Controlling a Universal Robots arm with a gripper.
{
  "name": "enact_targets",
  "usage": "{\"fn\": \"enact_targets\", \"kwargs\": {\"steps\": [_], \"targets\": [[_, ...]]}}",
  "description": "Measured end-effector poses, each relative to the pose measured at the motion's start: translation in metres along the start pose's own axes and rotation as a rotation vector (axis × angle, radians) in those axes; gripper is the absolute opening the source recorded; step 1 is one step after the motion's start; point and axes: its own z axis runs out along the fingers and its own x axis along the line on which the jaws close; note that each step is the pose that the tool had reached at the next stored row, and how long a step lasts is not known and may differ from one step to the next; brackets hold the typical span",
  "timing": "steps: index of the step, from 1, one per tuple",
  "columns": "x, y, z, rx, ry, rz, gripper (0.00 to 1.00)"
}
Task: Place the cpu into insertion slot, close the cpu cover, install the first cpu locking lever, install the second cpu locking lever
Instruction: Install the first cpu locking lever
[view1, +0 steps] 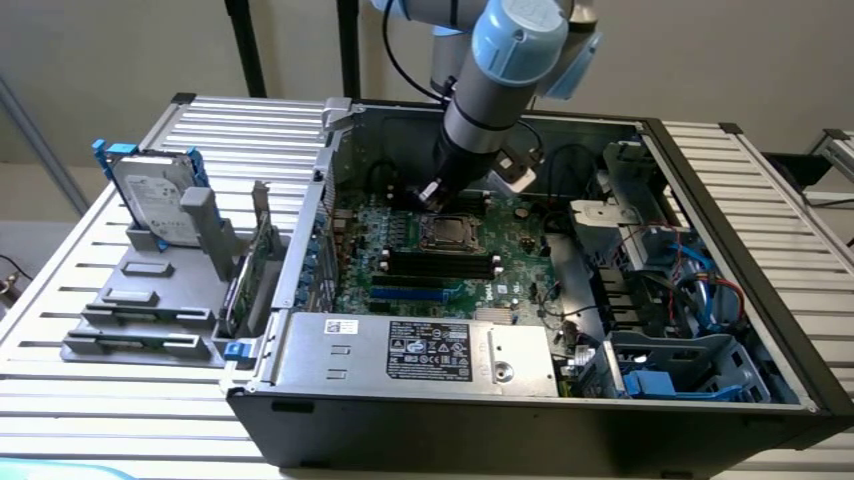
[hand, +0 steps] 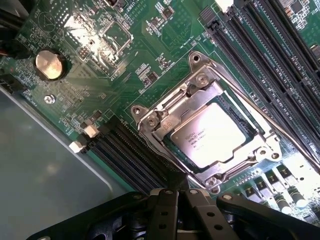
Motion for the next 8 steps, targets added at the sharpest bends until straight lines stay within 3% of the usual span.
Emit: {"fn": "enact_targets", "kwargs": {"steps": [8], "targets": [[0.0054, 0.0033, 0.0005, -0.0037, -0.0078, 0.002, 0.11]]}}
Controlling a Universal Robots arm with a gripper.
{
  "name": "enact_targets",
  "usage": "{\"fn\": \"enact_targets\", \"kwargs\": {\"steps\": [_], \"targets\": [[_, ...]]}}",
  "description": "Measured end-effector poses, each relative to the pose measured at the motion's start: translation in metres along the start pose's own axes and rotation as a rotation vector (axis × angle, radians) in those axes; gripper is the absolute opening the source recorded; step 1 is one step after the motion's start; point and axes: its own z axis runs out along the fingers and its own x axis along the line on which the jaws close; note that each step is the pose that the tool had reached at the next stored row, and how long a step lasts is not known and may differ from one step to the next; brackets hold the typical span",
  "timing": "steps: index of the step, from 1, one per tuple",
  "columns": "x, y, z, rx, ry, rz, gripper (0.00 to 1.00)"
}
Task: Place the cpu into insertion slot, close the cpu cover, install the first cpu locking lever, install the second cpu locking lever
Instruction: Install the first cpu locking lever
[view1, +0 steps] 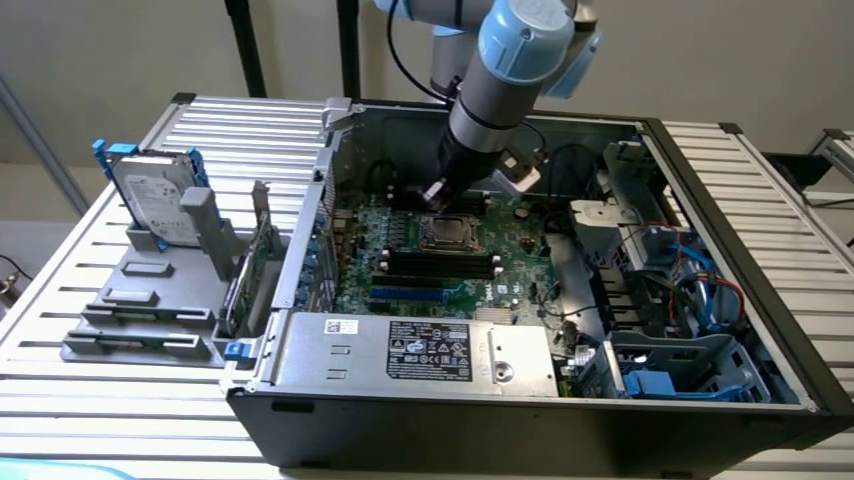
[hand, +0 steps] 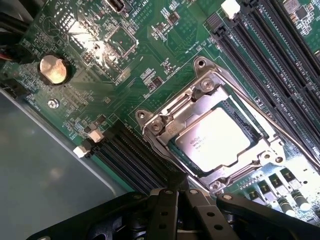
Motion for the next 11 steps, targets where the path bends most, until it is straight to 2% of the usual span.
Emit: {"fn": "enact_targets", "kwargs": {"steps": [4, 11], "targets": [[0.0029, 0.0028, -0.0005, 0.0011, -0.0052, 0.002, 0.11], [0.0088, 0.0088, -0.0017, 0.0053, -0.0094, 0.003, 0.11]]}}
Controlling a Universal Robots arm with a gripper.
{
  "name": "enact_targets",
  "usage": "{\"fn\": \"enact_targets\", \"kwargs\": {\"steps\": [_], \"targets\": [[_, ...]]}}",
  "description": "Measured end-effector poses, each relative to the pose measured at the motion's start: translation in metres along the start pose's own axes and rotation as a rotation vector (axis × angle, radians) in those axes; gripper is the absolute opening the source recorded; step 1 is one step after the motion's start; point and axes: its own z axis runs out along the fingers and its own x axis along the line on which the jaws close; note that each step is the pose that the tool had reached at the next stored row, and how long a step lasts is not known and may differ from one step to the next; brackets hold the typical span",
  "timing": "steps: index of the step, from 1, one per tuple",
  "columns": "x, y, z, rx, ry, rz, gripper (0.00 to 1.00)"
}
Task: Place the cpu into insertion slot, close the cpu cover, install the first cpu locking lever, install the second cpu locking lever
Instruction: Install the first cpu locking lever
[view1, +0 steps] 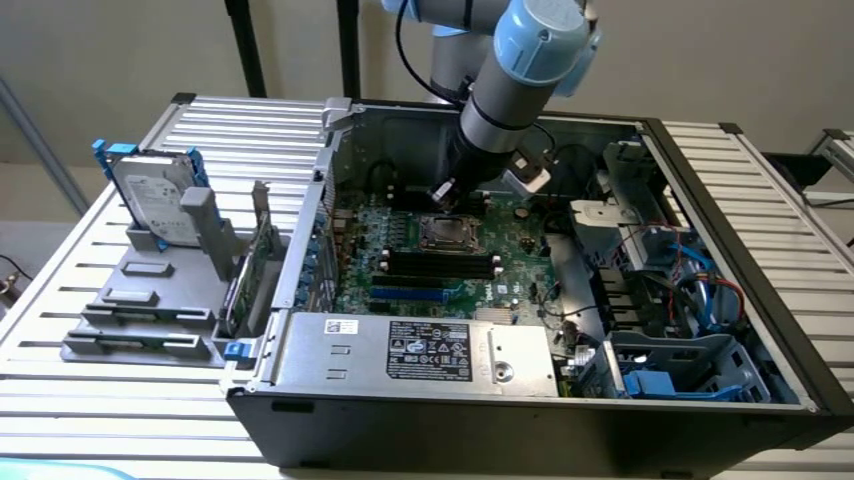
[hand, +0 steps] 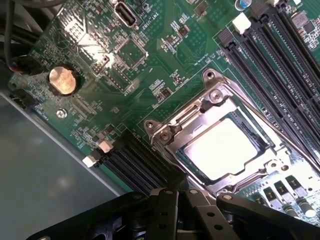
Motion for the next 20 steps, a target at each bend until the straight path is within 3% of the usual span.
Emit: {"fn": "enact_targets", "kwargs": {"steps": [11, 18, 20], "targets": [[0.010, 0.0104, -0.0022, 0.0051, -0.0052, -0.003, 0.11], [0.012, 0.0125, -0.0035, 0.0212, 0.0007, -0.011, 0.11], [0.012, 0.0132, -0.0037, 0.0234, 0.0007, -0.013, 0.11]]}}
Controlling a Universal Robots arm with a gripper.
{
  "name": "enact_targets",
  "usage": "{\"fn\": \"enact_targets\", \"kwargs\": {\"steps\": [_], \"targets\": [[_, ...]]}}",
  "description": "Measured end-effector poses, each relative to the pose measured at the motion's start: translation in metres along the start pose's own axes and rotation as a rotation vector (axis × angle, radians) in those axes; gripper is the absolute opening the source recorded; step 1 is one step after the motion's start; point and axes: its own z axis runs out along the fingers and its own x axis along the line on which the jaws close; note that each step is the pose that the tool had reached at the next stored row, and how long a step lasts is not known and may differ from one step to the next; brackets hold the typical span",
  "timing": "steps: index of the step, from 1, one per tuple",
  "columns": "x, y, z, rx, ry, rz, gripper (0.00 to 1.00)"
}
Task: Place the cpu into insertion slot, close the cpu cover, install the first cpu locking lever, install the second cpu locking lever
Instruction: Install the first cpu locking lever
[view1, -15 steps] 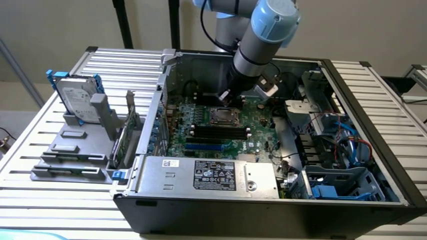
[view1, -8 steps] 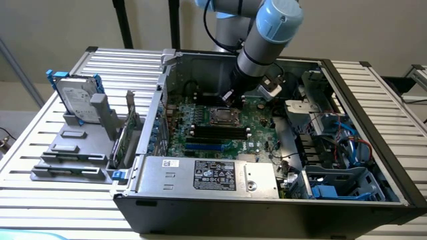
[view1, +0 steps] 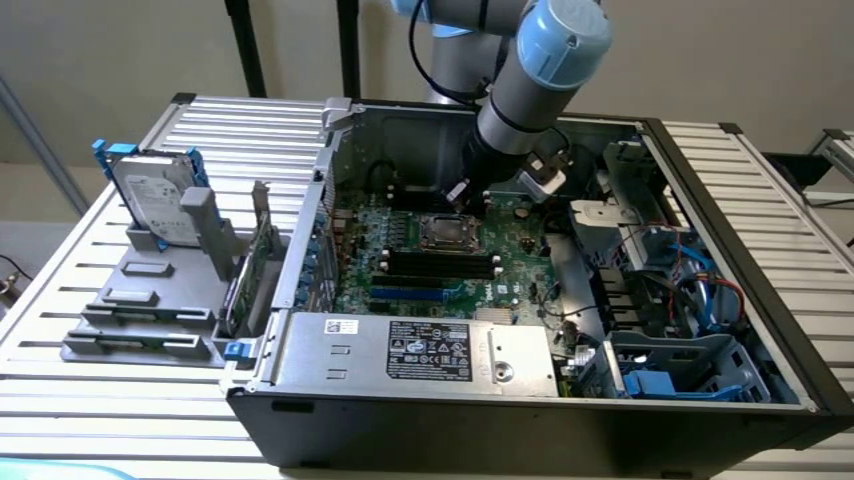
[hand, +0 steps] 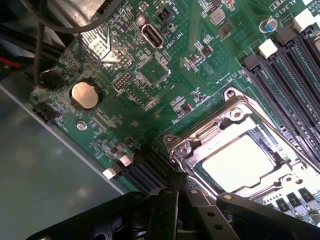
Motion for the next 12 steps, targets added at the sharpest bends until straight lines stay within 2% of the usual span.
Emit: {"fn": "enact_targets", "kwargs": {"steps": [3, 12], "targets": [[-0.0004, 0.0012, -0.0007, 0.0025, -0.0036, -0.002, 0.11], [0.0008, 0.0030, -0.0048, 0.0184, -0.0202, -0.005, 0.11]]}}
